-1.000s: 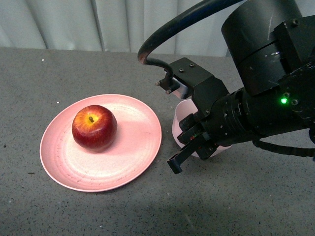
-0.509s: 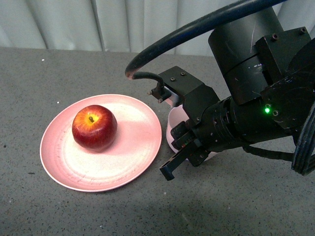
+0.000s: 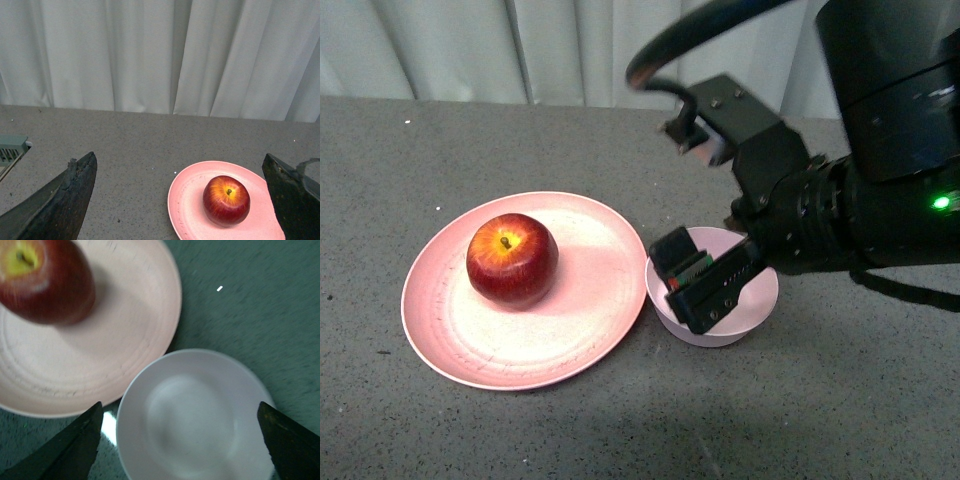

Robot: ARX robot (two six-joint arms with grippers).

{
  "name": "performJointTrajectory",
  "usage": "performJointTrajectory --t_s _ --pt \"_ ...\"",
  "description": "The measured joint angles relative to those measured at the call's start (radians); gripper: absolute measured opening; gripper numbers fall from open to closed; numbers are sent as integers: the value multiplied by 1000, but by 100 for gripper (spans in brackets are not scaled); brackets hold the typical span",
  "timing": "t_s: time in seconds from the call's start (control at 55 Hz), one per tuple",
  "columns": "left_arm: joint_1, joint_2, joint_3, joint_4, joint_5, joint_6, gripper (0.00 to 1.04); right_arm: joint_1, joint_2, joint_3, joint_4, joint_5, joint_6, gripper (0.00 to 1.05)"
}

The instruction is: Move apple from plate to bowl

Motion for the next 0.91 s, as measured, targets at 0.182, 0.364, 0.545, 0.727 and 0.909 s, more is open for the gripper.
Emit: performJointTrajectory --t_s 0.182,0.364,0.545,0.727,0.909 --pt "0 0 0 0 0 0 98 -27 -165 -132 174 80 40 95" --pt "0 0 0 0 0 0 98 -85 -335 -290 312 207 69 95" --pt "0 0 0 0 0 0 98 -152 -540 -436 368 337 71 95" --pt "0 0 0 0 0 0 98 -233 -775 -548 317 411 69 95" --pt "0 0 0 0 0 0 98 -332 -991 -686 449 343 146 76"
